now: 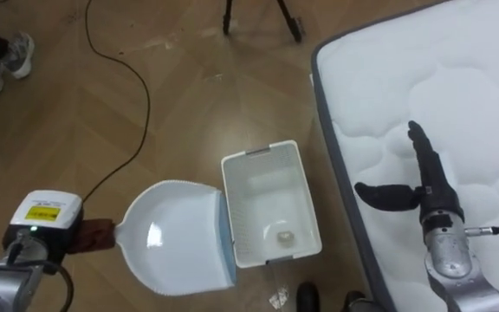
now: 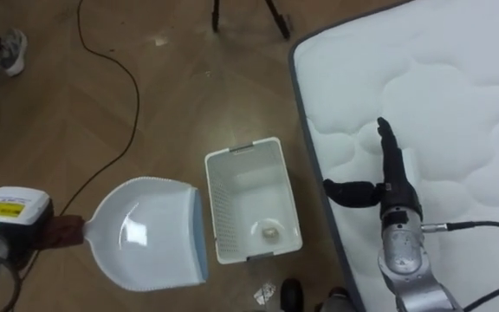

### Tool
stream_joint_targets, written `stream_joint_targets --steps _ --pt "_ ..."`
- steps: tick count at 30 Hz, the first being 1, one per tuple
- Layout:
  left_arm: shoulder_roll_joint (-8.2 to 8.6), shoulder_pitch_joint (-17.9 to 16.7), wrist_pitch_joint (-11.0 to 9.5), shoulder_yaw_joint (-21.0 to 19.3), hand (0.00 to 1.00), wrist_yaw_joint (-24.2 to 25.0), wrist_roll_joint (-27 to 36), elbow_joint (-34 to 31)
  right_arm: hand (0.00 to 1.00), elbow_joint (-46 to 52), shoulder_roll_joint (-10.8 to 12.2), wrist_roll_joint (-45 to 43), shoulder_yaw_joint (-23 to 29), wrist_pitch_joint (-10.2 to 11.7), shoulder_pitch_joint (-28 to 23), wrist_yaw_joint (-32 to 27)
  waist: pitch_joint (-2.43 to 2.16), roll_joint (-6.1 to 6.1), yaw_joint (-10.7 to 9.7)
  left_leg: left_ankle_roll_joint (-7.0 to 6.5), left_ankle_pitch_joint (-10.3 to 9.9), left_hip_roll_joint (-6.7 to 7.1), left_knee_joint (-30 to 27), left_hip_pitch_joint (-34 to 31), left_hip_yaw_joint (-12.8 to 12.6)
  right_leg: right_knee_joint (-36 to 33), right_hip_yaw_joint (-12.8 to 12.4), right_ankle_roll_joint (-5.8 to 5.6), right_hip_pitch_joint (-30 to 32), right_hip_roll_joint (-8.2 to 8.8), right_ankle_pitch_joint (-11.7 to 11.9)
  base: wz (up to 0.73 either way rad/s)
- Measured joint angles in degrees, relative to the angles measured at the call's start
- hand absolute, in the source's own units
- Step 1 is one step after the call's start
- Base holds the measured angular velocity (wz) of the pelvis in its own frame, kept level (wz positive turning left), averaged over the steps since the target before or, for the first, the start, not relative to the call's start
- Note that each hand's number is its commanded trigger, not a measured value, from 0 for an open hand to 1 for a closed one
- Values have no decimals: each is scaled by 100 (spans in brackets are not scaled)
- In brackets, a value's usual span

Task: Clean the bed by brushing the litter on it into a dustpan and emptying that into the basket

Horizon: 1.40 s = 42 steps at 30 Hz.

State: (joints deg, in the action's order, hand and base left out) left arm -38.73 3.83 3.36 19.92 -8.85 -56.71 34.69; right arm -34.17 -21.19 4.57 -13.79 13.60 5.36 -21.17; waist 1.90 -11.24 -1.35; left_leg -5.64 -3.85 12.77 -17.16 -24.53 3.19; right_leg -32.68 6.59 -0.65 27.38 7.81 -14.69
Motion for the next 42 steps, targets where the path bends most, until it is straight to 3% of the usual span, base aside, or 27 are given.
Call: stream_joint_targets --steps 5,8,11,13,15,19,23,26,27,28,32,33,34,36,38,39,40,41,42 --pt "15 1 -247 -180 100 -173 107 -46 0 -1 -2 -5 8 24 -177 20 -52 185 -21 32 -20 -37 99 399 7 225 -10 13 -422 -54 -17 -2" --pt "32 -209 -328 -409 100 -194 114 -257 0 137 -3 -2 65 24 -376 91 -121 370 15 74 -91 -130 98 595 -59 455 -68 29 -703 -171 39 -19" --pt "232 -489 -428 -692 100 -301 170 -486 0 161 -11 165 160 36 -523 142 -137 499 138 -53 -187 -255 173 932 -257 700 -277 7 -1003 -329 131 -47" --pt "383 -708 -538 -756 100 -449 286 -543 0 164 -10 231 162 37 -665 220 -149 528 224 -278 -292 -372 194 1217 -435 897 -472 1 -1300 -478 216 -59" --pt "488 -869 -652 -846 100 -460 358 -615 0 196 -11 273 180 37 -786 318 -155 547 192 -462 -344 -416 191 1353 -500 943 -500 0 -1451 -521 230 -29" --pt "618 -876 -868 -850 100 -461 364 -660 0 368 -7 189 465 32 -1032 428 -169 572 152 -517 -366 -443 351 1594 -718 1021 -658 -26 -1584 -535 245 -27" --pt "627 -848 -914 -850 100 -461 562 -657 0 593 9 193 548 28 -1236 466 -162 609 39 -573 -412 -496 420 1715 -975 1010 -659 -39 -1623 -541 253 -37" --pt "680 -846 -944 -856 100 -460 693 -667 0 688 9 199 562 7 -1304 521 -164 616 115 -602 -517 -576 459 1804 -1444 934 -626 -64 -1522 -525 272 -86" --pt "683 -846 -972 -856 100 -456 695 -667 0 766 10 199 562 3 -1326 534 -165 623 172 -612 -570 -624 453 1824 -1713 828 -533 -66 -1442 -490 291 -91" --pt "682 -846 -979 -860 100 -449 695 -672 0 807 11 198 562 3 -1323 542 -164 625 182 -618 -595 -642 450 1826 -1827 777 -470 -66 -1423 -465 302 -104" --pt "761 -841 -994 -985 100 -416 773 -865 0 874 56 192 615 -78 -1316 573 -135 685 185 -686 -689 -742 590 1906 -2684 550 4 -26 -1188 -340 373 -102" --pt "866 -843 -992 -1093 100 -416 788 -871 0 913 59 199 615 -100 -1317 573 -134 686 258 -683 -757 -823 631 1944 -3106 368 341 -51 -1176 -239 357 -137" --pt "959 -843 -991 -1192 100 -416 788 -875 0 921 61 199 603 -103 -1304 573 -133 688 385 -663 -808 -898 664 2021 -3465 171 636 -86 -1254 -142 286 -147" --pt "970 -830 -987 -1261 100 -416 936 -879 0 942 94 213 589 -99 -1274 578 -145 692 425 -599 -869 -1016 644 2046 -3792 156 913 -139 -1493 -71 152 -129" --pt "989 -815 -895 -1282 100 -416 1147 -879 0 940 126 252 541 -102 -1276 578 -166 728 446 -416 -941 -1111 578 2012 -4060 356 1025 -109 -1801 -71 66 -101" --pt "1044 -820 -777 -1254 100 -398 1256 -877 0 940 134 300 472 -108 -1300 580 -204 805 446 115 -1002 -1103 450 1954 -4048 583 1092 -48 -1967 -69 53 -98" --pt "1103 -816 -718 -1225 100 -390 1338 -881 0 944 132 312 405 -113 -1306 589 -198 908 480 585 -947 -1047 136 1793 -3574 856 1098 52 -2045 2 97 -104" --pt "1127 -815 -707 -1225 100 -376 1352 -900 0 952 133 306 390 -113 -1299 599 -179 961 477 472 -994 -1051 -194 1648 -3128 896 1085 49 -2044 66 112 -121" --pt "1099 -819 -703 -1228 100 -330 1465 -948 0 946 157 291 375 -117 -1230 668 -143 886 492 197 -1459 -1347 -1022 1307 -2504 673 1083 -141 -1973 9 -25 -104"
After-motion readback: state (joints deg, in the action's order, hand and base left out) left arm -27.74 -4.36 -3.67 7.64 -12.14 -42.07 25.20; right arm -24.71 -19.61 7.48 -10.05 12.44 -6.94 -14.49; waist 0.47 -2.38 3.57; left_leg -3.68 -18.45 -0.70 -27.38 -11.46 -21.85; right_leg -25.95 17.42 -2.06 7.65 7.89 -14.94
